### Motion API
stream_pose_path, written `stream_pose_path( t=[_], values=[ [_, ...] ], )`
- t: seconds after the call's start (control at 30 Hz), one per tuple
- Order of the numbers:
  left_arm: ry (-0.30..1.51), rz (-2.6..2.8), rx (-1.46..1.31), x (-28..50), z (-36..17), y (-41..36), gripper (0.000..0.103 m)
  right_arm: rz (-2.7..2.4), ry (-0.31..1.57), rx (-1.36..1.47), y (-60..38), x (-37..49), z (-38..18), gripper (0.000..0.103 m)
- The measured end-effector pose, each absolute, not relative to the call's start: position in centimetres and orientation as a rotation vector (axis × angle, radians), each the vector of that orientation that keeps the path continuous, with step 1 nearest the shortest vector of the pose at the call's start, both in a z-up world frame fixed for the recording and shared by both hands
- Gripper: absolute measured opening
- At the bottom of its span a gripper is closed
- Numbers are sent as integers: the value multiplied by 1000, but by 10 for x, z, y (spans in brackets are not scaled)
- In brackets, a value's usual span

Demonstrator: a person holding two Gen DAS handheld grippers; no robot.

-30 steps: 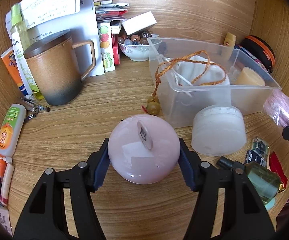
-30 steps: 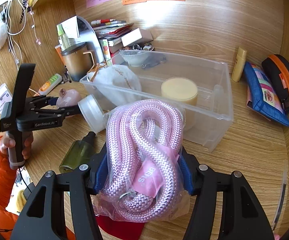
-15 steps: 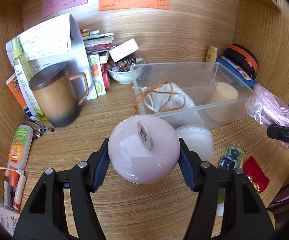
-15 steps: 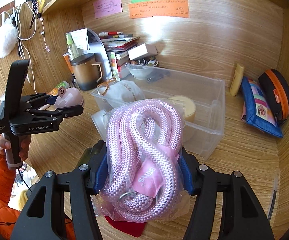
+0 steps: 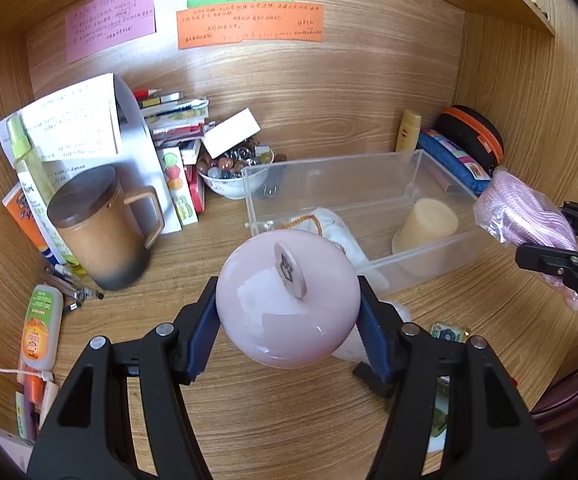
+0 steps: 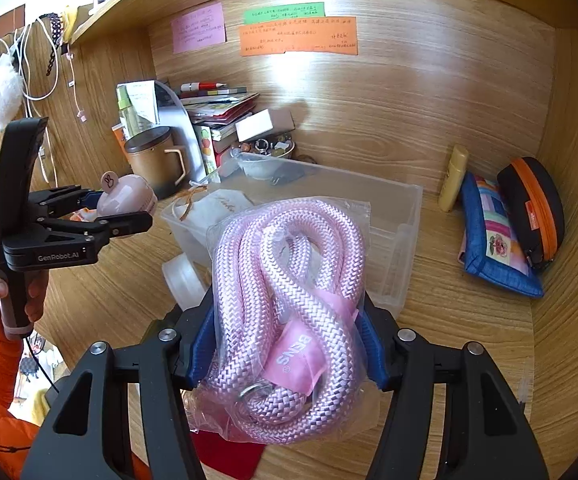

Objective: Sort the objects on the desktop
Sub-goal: 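Carry the pink box with left gripper over the bin while right gripper carries the rope bag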

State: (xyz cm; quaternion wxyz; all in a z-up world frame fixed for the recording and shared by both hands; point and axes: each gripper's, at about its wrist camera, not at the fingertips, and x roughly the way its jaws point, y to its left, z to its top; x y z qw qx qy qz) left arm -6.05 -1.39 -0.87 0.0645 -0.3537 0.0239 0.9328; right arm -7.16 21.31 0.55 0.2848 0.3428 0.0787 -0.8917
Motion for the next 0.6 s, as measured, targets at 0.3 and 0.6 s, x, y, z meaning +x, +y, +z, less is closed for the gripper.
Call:
stream_pose_path(
  t=[0.3, 0.6],
  values=[
    [91, 2805, -1060, -75, 5, -12, 62, -2399, 208, 920, 212, -97, 13, 56],
    [92, 2780, -1037, -97, 16, -11, 62, -2389, 201, 927, 205, -122, 13, 56]
  ],
)
